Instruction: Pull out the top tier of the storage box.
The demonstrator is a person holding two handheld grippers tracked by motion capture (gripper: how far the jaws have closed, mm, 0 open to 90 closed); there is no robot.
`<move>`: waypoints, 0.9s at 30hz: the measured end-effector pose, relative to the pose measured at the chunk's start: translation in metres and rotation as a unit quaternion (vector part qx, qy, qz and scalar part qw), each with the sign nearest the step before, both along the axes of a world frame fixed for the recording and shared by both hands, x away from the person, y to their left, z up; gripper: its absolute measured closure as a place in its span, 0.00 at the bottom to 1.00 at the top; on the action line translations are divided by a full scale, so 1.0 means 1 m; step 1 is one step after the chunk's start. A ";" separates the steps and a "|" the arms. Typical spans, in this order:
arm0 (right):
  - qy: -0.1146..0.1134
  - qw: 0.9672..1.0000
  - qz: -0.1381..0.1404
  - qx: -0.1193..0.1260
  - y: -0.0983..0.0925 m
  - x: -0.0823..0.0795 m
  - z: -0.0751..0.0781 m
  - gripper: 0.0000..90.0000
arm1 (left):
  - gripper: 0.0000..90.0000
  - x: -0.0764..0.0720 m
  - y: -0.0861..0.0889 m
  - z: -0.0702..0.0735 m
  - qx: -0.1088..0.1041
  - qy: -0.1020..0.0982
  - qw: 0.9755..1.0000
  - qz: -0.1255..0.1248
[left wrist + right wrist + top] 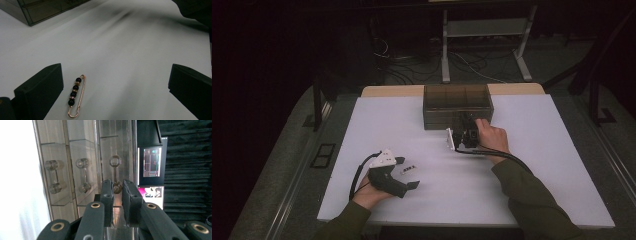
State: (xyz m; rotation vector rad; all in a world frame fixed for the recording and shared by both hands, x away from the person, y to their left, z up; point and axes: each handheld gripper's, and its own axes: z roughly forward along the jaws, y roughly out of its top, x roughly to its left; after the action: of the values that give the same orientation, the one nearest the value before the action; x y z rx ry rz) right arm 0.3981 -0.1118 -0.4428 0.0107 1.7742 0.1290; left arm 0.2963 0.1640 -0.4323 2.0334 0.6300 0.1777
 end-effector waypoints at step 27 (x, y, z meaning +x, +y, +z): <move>-0.001 1.000 -0.002 -0.001 0.000 -0.019 0.000 0.87 | 0.00 -0.001 -0.001 0.000 0.001 -0.001 1.000 0.000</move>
State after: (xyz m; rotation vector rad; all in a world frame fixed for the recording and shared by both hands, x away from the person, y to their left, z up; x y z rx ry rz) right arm 0.3793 -0.1117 -0.4424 0.0118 1.7718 0.1245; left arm 0.2957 0.1634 -0.4321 2.0338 0.6287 0.1813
